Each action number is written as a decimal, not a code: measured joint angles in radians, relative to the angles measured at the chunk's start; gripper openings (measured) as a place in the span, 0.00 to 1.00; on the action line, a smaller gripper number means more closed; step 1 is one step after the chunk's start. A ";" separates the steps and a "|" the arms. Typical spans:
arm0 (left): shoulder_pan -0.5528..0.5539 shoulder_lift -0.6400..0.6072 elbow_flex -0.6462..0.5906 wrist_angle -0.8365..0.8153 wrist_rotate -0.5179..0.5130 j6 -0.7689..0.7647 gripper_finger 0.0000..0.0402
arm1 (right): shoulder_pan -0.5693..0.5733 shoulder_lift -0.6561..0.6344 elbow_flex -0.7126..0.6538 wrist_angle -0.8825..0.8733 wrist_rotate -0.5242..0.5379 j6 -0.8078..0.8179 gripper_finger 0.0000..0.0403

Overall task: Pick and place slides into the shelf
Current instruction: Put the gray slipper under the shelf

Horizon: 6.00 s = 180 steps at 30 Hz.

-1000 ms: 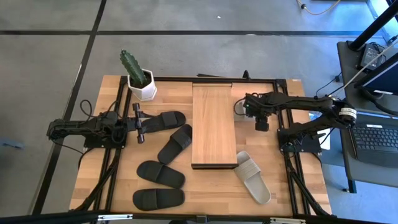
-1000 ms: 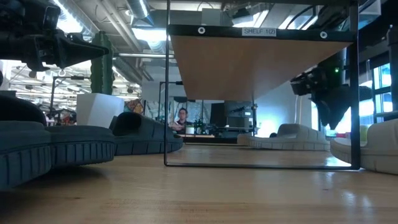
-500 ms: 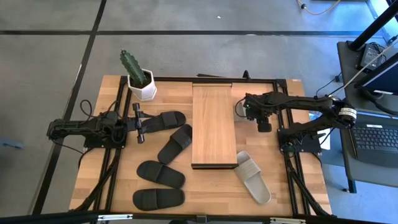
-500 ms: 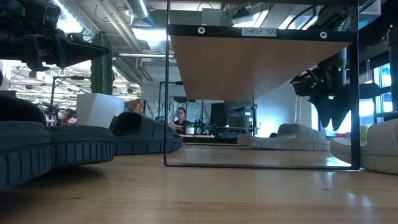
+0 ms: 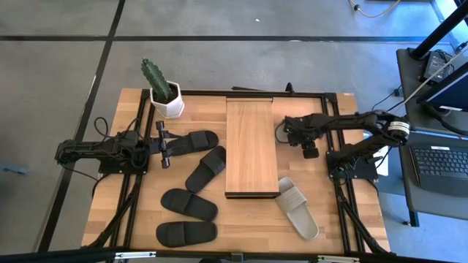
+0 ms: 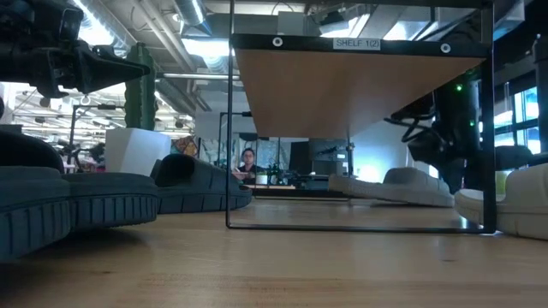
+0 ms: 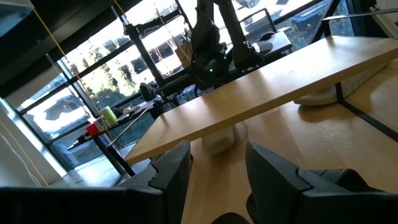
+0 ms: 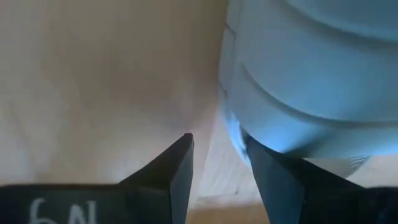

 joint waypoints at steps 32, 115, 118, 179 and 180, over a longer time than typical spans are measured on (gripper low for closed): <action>0.000 0.000 0.000 -0.001 0.000 -0.003 0.37 | 0.004 -0.008 -0.005 0.078 0.013 0.092 0.01; 0.000 0.000 0.000 0.000 0.000 0.001 0.37 | 0.301 -0.109 0.082 -0.249 -0.065 0.284 0.33; 0.000 0.000 0.000 0.000 0.000 0.001 0.37 | 0.271 -0.109 0.055 -0.193 -0.065 0.283 0.33; 0.000 0.000 0.000 -0.003 0.000 -0.005 0.37 | 0.245 -0.009 0.040 0.172 -0.102 0.259 0.33; 0.000 0.000 0.000 -0.003 0.000 -0.005 0.37 | 0.245 -0.009 0.040 0.173 -0.108 0.259 0.33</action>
